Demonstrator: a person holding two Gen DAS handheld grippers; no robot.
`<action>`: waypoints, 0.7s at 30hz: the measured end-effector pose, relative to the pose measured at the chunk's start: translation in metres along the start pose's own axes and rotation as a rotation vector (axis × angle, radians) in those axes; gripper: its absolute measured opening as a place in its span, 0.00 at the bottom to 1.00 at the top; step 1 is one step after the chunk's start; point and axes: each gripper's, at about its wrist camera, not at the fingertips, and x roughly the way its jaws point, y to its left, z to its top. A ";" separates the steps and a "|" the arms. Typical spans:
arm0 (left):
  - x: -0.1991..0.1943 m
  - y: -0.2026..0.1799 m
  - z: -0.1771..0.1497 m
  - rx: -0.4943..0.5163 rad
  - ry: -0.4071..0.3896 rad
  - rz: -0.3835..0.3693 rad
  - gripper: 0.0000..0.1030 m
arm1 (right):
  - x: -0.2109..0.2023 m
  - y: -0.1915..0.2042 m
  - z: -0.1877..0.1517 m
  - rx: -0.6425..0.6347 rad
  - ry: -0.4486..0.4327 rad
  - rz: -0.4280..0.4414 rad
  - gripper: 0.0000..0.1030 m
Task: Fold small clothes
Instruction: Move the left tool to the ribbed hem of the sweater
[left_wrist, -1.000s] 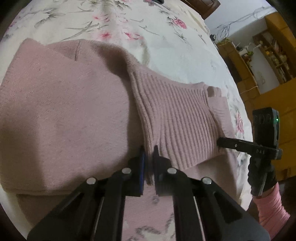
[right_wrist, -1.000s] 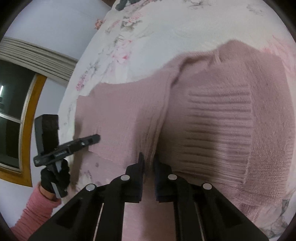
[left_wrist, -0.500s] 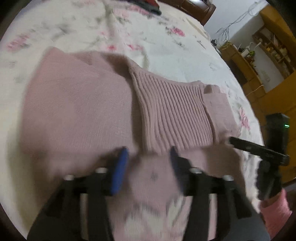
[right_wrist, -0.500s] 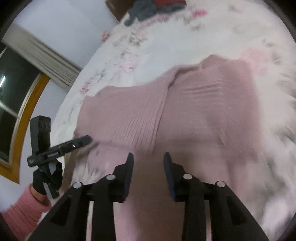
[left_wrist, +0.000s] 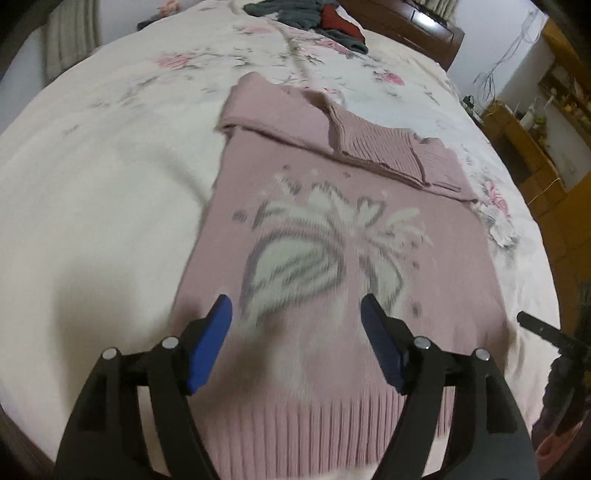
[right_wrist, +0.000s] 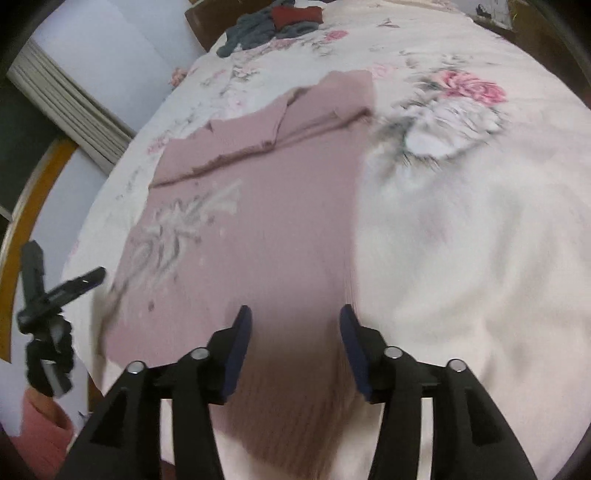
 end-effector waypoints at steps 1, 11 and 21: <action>-0.006 0.004 -0.009 -0.003 0.005 0.004 0.72 | -0.005 -0.001 -0.010 0.006 0.002 -0.001 0.51; -0.038 0.033 -0.066 0.011 0.027 0.071 0.76 | -0.032 -0.016 -0.079 0.094 0.018 -0.012 0.53; -0.010 0.067 -0.084 -0.056 0.113 0.055 0.77 | -0.002 -0.018 -0.100 0.090 0.080 -0.013 0.53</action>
